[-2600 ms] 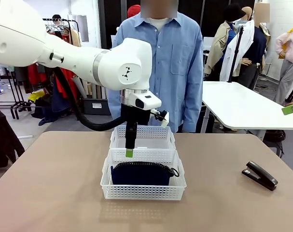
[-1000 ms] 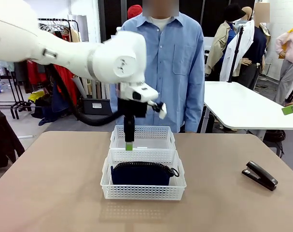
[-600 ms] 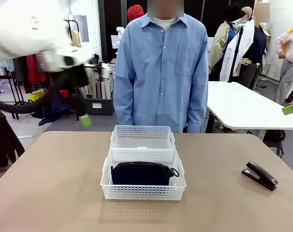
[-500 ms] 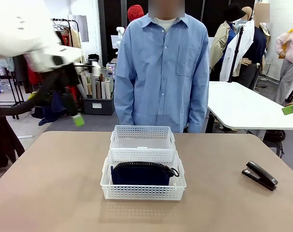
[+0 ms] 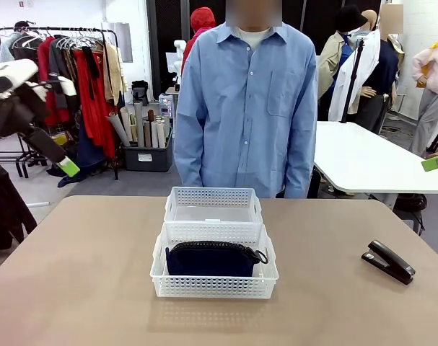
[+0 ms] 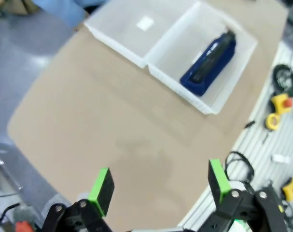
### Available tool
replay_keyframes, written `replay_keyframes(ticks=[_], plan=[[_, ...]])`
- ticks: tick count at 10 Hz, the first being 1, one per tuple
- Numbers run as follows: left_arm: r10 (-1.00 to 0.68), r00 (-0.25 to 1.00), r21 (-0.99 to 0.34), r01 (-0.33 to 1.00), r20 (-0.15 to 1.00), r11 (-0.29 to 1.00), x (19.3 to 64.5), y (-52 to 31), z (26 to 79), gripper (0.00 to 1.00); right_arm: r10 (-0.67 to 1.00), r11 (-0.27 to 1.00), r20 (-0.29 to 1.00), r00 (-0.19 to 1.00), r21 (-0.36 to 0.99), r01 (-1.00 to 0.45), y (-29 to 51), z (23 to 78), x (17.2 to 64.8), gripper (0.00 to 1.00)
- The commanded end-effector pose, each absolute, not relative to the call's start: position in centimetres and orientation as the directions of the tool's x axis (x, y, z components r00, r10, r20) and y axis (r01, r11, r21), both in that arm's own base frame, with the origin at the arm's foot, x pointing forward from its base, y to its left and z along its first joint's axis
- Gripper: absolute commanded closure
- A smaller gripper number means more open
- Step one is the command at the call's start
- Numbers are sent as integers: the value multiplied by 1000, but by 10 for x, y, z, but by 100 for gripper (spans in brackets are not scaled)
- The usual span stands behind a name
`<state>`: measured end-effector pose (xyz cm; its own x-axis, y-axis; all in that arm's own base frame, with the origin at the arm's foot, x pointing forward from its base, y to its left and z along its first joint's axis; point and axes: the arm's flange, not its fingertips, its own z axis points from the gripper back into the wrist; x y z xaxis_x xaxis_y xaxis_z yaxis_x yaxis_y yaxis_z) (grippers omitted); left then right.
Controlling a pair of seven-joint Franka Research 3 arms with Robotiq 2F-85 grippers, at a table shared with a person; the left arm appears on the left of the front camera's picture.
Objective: Distribute items into two baskets.
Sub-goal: Pick up the Stapler that the person points to.
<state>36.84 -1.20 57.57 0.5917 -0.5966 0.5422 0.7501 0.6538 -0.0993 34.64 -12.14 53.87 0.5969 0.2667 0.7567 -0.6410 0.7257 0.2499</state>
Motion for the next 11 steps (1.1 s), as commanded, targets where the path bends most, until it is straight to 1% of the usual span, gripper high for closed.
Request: replay_keyframes(ticks=[1, 5, 7, 11], plan=[[-535, 567, -118, 747, 627, 654, 356, -1, 576, 0, 259, 709, 781, 569, 246, -661, -123, 540, 349, 0], [-485, 533, -151, 765, 693, 626, 354, 23, 587, 0, 259, 709, 781, 569, 246, -661, -123, 540, 349, 0], [-477, 486, -175, 812, 733, 558, 356, 25, 591, 0, 259, 709, 781, 569, 246, -661, -123, 540, 349, 0], [-462, 463, -178, 826, 757, 535, 349, 42, 589, 0, 259, 709, 781, 569, 246, -661, -123, 540, 349, 0]])
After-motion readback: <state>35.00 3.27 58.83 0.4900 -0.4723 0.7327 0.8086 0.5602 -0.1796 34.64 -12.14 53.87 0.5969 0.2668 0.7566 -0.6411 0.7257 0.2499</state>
